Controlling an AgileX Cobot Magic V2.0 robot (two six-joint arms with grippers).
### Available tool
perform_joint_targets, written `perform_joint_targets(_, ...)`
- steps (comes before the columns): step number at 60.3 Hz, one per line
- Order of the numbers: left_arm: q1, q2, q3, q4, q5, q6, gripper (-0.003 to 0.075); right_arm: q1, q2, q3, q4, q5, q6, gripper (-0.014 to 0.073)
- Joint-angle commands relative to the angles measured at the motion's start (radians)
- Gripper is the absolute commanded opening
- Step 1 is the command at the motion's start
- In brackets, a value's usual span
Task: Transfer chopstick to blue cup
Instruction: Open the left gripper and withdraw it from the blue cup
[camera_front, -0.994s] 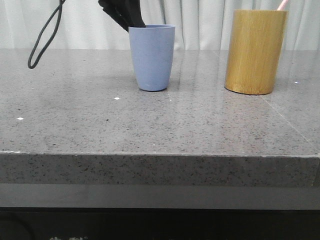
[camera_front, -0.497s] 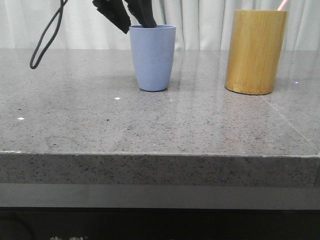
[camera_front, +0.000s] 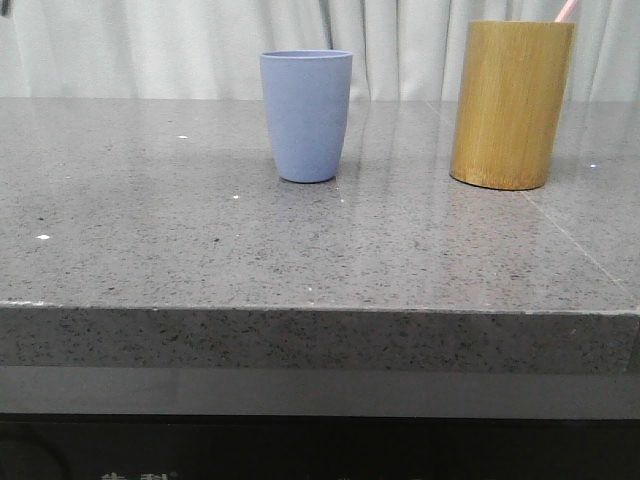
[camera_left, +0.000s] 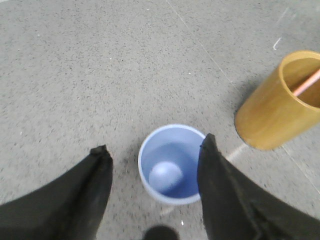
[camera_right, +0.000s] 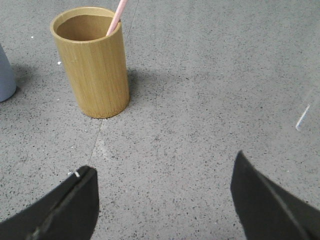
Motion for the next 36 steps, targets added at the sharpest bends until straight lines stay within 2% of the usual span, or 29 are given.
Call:
perform_joint_targets(1,-0.007,-0.13,0.09,-0.006,-0.099,0.007,0.0388,-0.001,0.009,-0.026,0.0,-0.066,-0.01,0.0561)
perform_joint_targets(17,-0.007,-0.482,0.551,0.014,-0.31,0.025,0.0388,-0.001,0.009,-0.026,0.057,-0.131,-0.004,0.0561)
perform_joint_targets(25,-0.007,-0.648,0.758,0.016,-0.346,0.025,0.0388,-0.001,0.046,-0.026,0.118,-0.224,-0.004,0.0561)
perform_joint_targets(36,-0.007,-0.807,0.922,0.016,-0.353,0.025,0.0388,-0.001,0.181,-0.066,0.152,-0.313,-0.004,0.0561)
